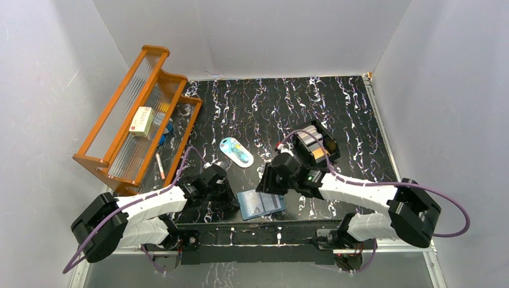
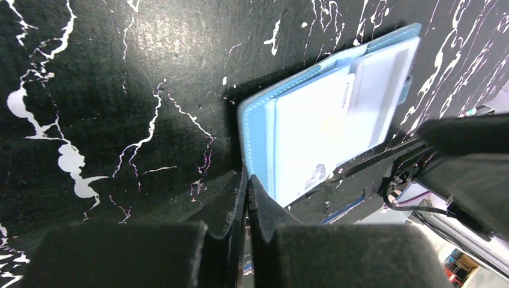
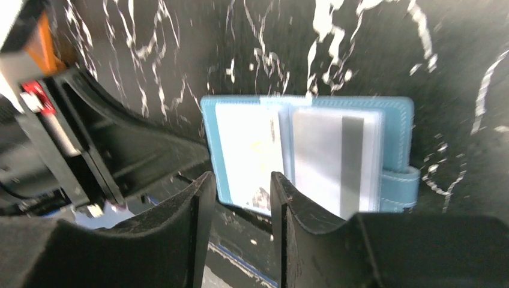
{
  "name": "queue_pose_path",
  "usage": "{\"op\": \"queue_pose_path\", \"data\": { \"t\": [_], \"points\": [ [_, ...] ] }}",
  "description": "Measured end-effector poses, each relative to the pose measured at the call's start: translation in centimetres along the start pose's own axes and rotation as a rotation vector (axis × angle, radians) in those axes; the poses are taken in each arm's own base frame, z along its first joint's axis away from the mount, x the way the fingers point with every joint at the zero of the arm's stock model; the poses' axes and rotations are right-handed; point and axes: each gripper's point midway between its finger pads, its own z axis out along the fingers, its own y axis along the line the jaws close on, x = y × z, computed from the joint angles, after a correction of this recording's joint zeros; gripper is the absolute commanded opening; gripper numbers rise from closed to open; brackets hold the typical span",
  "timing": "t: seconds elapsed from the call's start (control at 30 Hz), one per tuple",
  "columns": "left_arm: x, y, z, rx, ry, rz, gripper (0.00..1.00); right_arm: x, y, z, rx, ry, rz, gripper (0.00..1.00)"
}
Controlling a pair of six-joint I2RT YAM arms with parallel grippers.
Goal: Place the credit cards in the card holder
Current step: Insert the credit card into the card holder, then pick up the credit card from the storage box.
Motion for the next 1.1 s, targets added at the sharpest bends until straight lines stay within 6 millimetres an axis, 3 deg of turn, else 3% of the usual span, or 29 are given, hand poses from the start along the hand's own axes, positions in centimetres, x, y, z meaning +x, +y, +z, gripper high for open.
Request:
{"op": "queue_pose_path", "data": {
  "t": [0.17, 0.43, 0.6, 0.77, 0.9, 1.1],
  "points": [
    [-0.1, -0.2, -0.2, 0.009, -0.006, 0.008, 0.07, -4.5, -0.3, -1.1, 0.02, -0.097, 0.035, 0.48],
    [-0.5, -0.1, -0.5, -0.017, -0.02, 0.037, 0.16, -10.7, -2.6, -3.1, 0.129, -0.223, 0.101, 0.5],
    [-1.2, -1.1, -1.0, -0.01, -0.036, 0.069, 0.36, -16.7, -5.1, -5.7, 0.249, -0.39, 0.185, 0.49],
    [-1.9, -1.9, -1.8, -0.01, -0.054, 0.098, 0.44, -21.5, -8.6, -8.3, 0.379, -0.524, 0.282, 0.49],
    [-2.4, -2.5, -2.7, 0.0, -0.079, 0.121, 0.45, -23.3, -12.5, -9.0, 0.483, -0.563, 0.361, 0.49],
    [-2.7, -2.7, -3.8, 0.016, -0.105, 0.138, 0.46, -24.5, -16.6, -9.0, 0.55, -0.585, 0.46, 0.49]
  ]
}}
